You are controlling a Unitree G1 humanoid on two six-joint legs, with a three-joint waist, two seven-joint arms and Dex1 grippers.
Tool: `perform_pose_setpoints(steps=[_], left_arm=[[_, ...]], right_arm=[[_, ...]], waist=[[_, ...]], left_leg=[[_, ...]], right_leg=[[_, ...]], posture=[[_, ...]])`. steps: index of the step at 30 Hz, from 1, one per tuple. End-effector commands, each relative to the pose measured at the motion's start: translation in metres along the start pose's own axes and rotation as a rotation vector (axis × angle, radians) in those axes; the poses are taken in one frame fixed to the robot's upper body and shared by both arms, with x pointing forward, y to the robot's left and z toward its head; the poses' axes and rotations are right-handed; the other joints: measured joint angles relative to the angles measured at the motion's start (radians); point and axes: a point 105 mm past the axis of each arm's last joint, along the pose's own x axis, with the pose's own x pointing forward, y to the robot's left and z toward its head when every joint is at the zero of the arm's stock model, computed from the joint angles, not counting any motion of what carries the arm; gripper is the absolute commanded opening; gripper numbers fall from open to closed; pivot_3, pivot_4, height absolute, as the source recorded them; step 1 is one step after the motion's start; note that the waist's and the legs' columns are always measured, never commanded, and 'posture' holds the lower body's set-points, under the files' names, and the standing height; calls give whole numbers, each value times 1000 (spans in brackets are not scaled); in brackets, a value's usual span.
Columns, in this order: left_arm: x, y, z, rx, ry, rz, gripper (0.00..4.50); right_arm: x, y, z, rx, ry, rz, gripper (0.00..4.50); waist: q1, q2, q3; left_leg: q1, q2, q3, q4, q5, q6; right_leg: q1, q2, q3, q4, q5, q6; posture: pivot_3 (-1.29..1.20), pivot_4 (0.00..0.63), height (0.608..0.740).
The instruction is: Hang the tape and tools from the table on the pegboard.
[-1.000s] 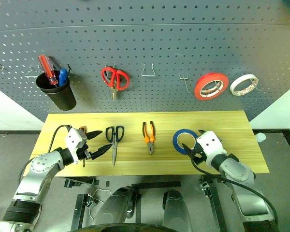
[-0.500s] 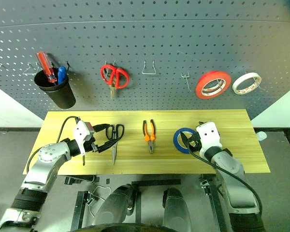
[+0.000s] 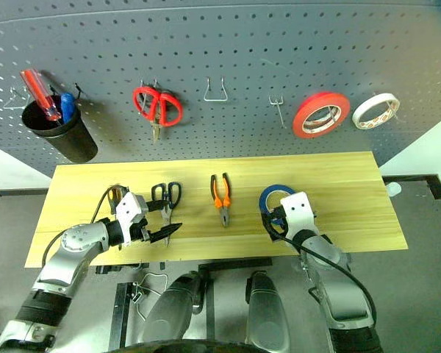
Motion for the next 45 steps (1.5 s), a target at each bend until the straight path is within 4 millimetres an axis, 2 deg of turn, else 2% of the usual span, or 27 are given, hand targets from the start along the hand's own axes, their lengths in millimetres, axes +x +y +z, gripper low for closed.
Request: perform_pose_setpoints(steps=[1, 8, 13, 19, 25, 32, 42, 45], left_arm=[[-1, -11, 7, 15, -14, -30, 3935], [-7, -22, 8, -9, -9, -37, 3935], [-6, -18, 21, -13, -30, -30, 3935], [-9, -13, 28, 12, -23, -27, 3935], [-11, -14, 35, -8, -34, -24, 3935], [-13, -18, 41, -6, -36, -35, 3935], [-16, -17, 43, -6, -28, -38, 3935], [-17, -16, 43, -8, -28, -32, 3962]], right_arm=[[3, 7, 6, -37, -10, 22, 4500], [16, 13, 6, -68, -6, 67, 4500], [24, 13, 7, -76, -7, 86, 4500], [29, 8, 5, -100, -3, 82, 4500], [34, -3, 1, -109, 35, 55, 4500], [37, -6, -9, -129, 127, 72, 4500], [34, -2, -19, -123, 197, 123, 4500], [33, -2, -19, -123, 201, 121, 3938]], waist=[[-3, -1, 9], [-9, 0, 25], [-4, -1, 38], [-4, -2, 50], [-3, -1, 57], [-2, -2, 74], [-1, -4, 76], [-2, -4, 76]], left_leg=[[0, 0, 0, 0, 0, 0], [-2, 0, 0, -1, 0, 0], [-2, 0, 0, 0, 1, -1], [-2, 0, 0, 0, 1, -1], [-3, 0, 0, -1, 1, -1], [-3, 0, 0, 0, 1, -1], [-4, 0, 0, -1, 1, -1], [-4, 0, 0, -1, 1, -2]], right_leg=[[0, 0, 0, 0, 0, 0], [-3, 0, 0, 1, 0, 0], [-3, 0, 0, 2, 0, 0], [-4, 0, -1, 2, 0, 0], [-5, 0, -1, 3, 0, 0], [-5, 0, 0, 4, 0, 0], [-6, 0, 0, 4, 0, 0], [-6, 0, 0, 4, 0, 0]], posture=[[69, 376, 710], [79, 380, 710], [89, 389, 710], [98, 402, 710], [101, 414, 710], [105, 426, 710], [106, 436, 710], [107, 437, 710]])
